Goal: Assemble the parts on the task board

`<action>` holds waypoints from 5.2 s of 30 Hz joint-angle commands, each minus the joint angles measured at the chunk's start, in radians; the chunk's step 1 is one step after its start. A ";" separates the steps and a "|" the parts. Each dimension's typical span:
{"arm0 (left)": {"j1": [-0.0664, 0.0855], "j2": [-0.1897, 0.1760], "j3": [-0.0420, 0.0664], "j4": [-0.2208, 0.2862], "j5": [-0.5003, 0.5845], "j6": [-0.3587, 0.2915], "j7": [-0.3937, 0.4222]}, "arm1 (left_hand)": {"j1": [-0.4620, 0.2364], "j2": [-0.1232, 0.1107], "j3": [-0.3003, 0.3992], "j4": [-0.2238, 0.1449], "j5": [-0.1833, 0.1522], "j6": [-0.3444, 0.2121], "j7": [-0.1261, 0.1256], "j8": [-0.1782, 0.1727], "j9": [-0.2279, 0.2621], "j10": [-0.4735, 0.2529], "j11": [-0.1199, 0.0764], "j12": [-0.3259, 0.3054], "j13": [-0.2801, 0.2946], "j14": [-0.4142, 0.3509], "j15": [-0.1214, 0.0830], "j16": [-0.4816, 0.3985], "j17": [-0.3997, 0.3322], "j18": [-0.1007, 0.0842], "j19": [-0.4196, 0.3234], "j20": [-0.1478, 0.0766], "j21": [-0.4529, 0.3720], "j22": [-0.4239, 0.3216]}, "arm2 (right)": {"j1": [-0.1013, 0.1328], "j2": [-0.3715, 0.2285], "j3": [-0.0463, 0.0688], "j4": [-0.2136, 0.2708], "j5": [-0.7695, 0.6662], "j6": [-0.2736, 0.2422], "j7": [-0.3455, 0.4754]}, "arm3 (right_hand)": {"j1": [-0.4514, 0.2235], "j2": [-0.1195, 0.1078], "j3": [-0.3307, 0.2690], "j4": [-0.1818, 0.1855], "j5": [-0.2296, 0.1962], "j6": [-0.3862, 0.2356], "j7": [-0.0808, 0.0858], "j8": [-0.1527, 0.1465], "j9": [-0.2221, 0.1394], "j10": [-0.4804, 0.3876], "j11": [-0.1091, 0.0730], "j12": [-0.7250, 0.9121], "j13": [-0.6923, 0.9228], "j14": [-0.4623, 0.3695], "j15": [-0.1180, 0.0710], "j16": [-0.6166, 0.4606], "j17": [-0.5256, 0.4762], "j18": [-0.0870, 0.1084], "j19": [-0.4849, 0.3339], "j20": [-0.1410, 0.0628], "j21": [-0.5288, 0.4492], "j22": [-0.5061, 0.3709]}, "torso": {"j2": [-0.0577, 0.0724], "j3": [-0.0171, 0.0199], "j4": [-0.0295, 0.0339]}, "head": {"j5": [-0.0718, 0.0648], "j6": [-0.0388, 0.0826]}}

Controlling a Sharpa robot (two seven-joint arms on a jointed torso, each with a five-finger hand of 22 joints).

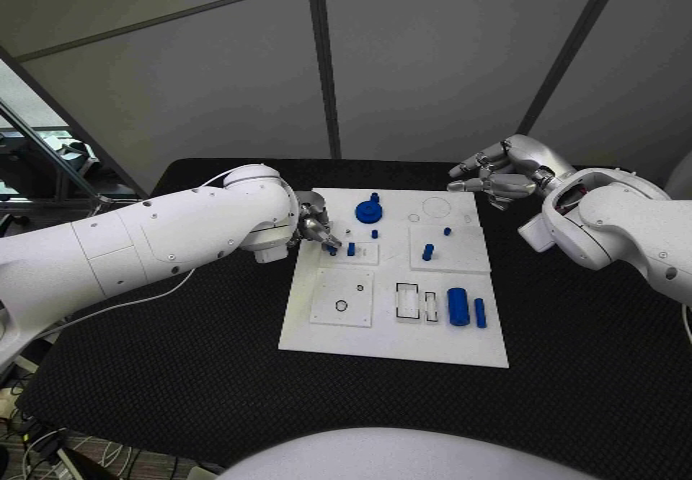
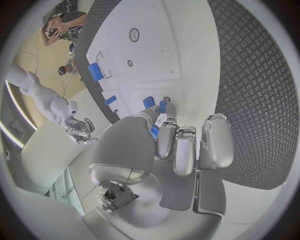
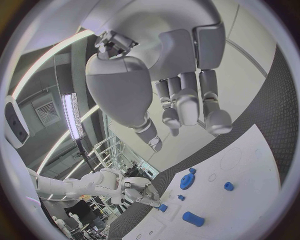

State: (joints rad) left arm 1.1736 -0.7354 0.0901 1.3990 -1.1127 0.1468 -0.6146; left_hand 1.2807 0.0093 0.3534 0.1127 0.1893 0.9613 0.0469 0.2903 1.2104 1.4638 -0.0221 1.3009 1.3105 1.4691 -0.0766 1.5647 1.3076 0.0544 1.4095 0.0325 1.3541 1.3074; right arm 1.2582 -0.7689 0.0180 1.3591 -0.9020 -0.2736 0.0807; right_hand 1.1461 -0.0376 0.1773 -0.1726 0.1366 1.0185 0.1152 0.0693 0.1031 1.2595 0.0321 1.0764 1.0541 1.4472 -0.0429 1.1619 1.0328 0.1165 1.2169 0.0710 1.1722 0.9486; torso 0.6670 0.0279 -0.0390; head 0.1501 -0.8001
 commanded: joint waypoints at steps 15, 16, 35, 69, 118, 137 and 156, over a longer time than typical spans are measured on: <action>0.064 0.027 0.027 -0.069 0.119 0.242 -0.056 | -0.030 0.004 0.159 -0.162 0.005 0.000 0.009 -0.004 0.001 0.002 0.007 -0.035 0.175 0.100 0.006 -0.001 0.258 0.015 -0.012 0.008 -0.014 0.029 | 0.002 0.004 0.001 -0.002 -0.001 0.002 0.006 | -0.003 0.007 0.000 -0.001 0.002 -0.008 -0.002 -0.004 0.001 0.007 -0.002 0.005 0.001 0.009 0.001 -0.005 0.000 0.009 0.006 0.001 -0.005 0.000 | 0.000 0.0005 -0.0003 | 0.001 -0.002; 0.068 0.034 0.026 -0.082 0.133 0.260 -0.061 | -0.032 0.005 0.161 -0.164 0.004 -0.001 0.010 -0.005 0.001 0.001 0.008 -0.038 0.174 0.100 0.006 -0.001 0.258 0.015 -0.014 0.008 -0.016 0.028 | 0.002 0.004 0.001 -0.002 -0.001 0.002 0.006 | -0.003 0.007 0.000 -0.001 0.002 -0.008 -0.002 -0.004 0.001 0.007 -0.002 0.005 0.001 0.009 0.001 -0.005 0.000 0.009 0.006 0.001 -0.005 0.000 | 0.000 0.0004 -0.0003 | 0.001 -0.002; 0.111 0.187 -0.017 -0.338 0.163 0.502 -0.059 | -0.045 0.010 0.178 -0.182 -0.003 -0.007 0.014 -0.009 -0.001 -0.002 0.012 -0.043 0.173 0.102 0.010 0.006 0.263 0.016 -0.018 0.011 -0.019 0.028 | 0.002 0.014 0.001 -0.003 -0.001 0.001 0.006 | -0.003 0.007 0.000 -0.001 0.002 -0.008 -0.002 -0.004 0.001 0.008 -0.002 0.006 0.001 0.009 0.001 -0.005 0.001 0.008 0.009 0.001 -0.003 0.004 | 0.000 0.0002 -0.0010 | 0.002 -0.010; 0.121 0.255 -0.021 -0.390 0.006 0.516 0.007 | -0.053 0.012 0.184 -0.191 -0.011 -0.008 0.015 -0.010 -0.002 0.000 0.013 -0.039 0.174 0.102 0.012 0.006 0.263 0.015 -0.016 0.013 -0.014 0.033 | 0.002 0.026 0.001 -0.010 -0.001 0.004 0.010 | -0.003 0.007 0.000 -0.002 0.002 -0.008 -0.002 -0.004 0.002 0.009 -0.002 0.006 0.002 0.010 0.001 -0.004 0.003 0.008 0.010 0.001 -0.002 0.006 | 0.000 -0.0003 0.0000 | 0.001 -0.015; 0.120 0.276 -0.038 -0.403 0.001 0.546 0.021 | -0.055 0.011 0.187 -0.198 -0.013 -0.007 0.016 -0.010 -0.002 -0.002 0.014 -0.043 0.173 0.102 0.013 0.006 0.263 0.016 -0.019 0.014 -0.018 0.031 | 0.002 0.033 0.001 -0.014 -0.001 0.009 0.014 | -0.003 0.007 0.000 -0.002 0.002 -0.008 -0.002 -0.004 0.002 0.009 -0.002 0.006 0.002 0.010 0.001 -0.004 0.003 0.008 0.010 0.001 -0.002 0.006 | 0.000 -0.0006 -0.0010 | 0.001 -0.019; 0.115 0.290 -0.052 -0.426 -0.074 0.500 0.038 | -0.061 0.015 0.190 -0.201 -0.020 -0.008 0.017 -0.011 -0.002 -0.001 0.015 -0.041 0.174 0.102 0.013 0.006 0.263 0.016 -0.020 0.015 -0.017 0.032 | 0.002 0.032 0.001 -0.011 -0.001 0.009 0.013 | -0.003 0.007 0.000 -0.002 0.002 -0.008 -0.002 -0.004 0.002 0.009 -0.002 0.006 0.002 0.010 0.001 -0.004 0.003 0.008 0.010 0.001 -0.002 0.006 | 0.000 -0.0004 -0.0005 | -0.002 -0.023; 0.113 0.293 -0.055 -0.434 -0.083 0.480 0.044 | -0.176 -0.033 0.095 -0.147 -0.133 0.017 0.003 -0.025 -0.036 -0.002 0.008 -0.043 0.176 0.101 0.009 0.003 0.261 0.017 -0.021 0.014 -0.020 0.037 | 0.002 0.029 0.001 -0.008 -0.001 0.014 0.013 | -0.004 0.008 0.000 -0.003 0.002 -0.008 -0.002 -0.005 0.002 0.009 -0.002 0.006 0.000 0.011 0.001 -0.007 0.001 0.008 0.011 0.000 -0.004 0.004 | -0.001 -0.0003 0.0009 | -0.006 -0.025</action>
State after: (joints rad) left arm 1.2936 -0.4413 0.0397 0.9689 -1.1716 0.6462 -0.5676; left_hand 1.1126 -0.0261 0.4533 -0.0377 0.0573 0.9723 0.0499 0.2681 1.1744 1.4604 -0.0078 1.2577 1.3084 1.4618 -0.0662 1.5648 1.3076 0.0543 1.3913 0.0432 1.3347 1.3074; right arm 1.2582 -0.7398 0.0181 1.3485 -0.9022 -0.2673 0.0836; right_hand 1.1461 -0.0376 0.1773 -0.1726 0.1366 1.0185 0.1152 0.0693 0.1031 1.2630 0.0286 1.0764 1.0547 1.4508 -0.0393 1.1580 1.0344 0.1165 1.2245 0.0714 1.1723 0.9530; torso 0.6662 0.0276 -0.0384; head 0.1446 -0.8238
